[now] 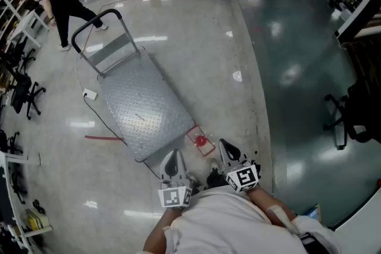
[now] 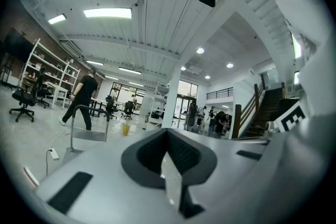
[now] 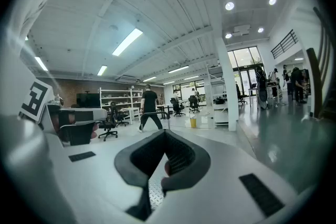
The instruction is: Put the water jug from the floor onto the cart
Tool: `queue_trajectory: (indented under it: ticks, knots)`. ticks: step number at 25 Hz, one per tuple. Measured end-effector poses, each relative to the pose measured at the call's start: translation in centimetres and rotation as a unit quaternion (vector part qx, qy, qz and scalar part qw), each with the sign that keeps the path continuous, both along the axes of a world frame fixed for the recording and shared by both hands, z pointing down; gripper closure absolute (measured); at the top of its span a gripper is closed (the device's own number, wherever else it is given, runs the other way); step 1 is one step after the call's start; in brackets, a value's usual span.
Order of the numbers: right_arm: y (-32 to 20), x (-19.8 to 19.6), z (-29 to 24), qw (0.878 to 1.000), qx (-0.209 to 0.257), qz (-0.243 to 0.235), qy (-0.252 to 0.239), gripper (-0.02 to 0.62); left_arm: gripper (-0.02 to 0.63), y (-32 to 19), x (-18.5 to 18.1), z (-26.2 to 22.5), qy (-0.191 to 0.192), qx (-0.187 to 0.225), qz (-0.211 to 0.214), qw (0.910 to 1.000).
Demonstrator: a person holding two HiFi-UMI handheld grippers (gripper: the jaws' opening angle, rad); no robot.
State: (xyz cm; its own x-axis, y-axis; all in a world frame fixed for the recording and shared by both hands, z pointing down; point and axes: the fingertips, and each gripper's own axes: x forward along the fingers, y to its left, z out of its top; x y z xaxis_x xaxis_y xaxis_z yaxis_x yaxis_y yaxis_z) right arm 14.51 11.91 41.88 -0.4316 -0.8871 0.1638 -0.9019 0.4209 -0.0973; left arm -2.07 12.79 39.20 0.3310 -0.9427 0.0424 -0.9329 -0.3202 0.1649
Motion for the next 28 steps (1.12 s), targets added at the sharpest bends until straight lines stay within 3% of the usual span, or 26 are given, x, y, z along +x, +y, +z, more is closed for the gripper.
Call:
queue_trajectory:
  ticks: [17,23,25,28]
  knots:
    - [-1.5,0.9,1.8,1.0,-0.021,0.002,0.022,0.583,0.603,-0.3,0.1,0.5,0.012,-0.008,-0.014,0.9998]
    - [-5.9,-0.1,8.8,0.987,-0.135,-0.022,0.08,0.578,0.603,-1.4,-0.7,1.5,0.013,-0.02,-0.038,0.999]
    - [-6.8,-1.1,12.9,0.975,-0.195,-0.053,0.093,0.518,0.603,-1.7,-0.8,1.6,0.015,-0.02,-0.041,0.9988]
    - [-7.1,-3.3,20.4,0.943,-0.291,-0.103,0.12,0.401,0.603,-2.1,-1.9,1.6,0.01,-0.017,-0.048,0.9987]
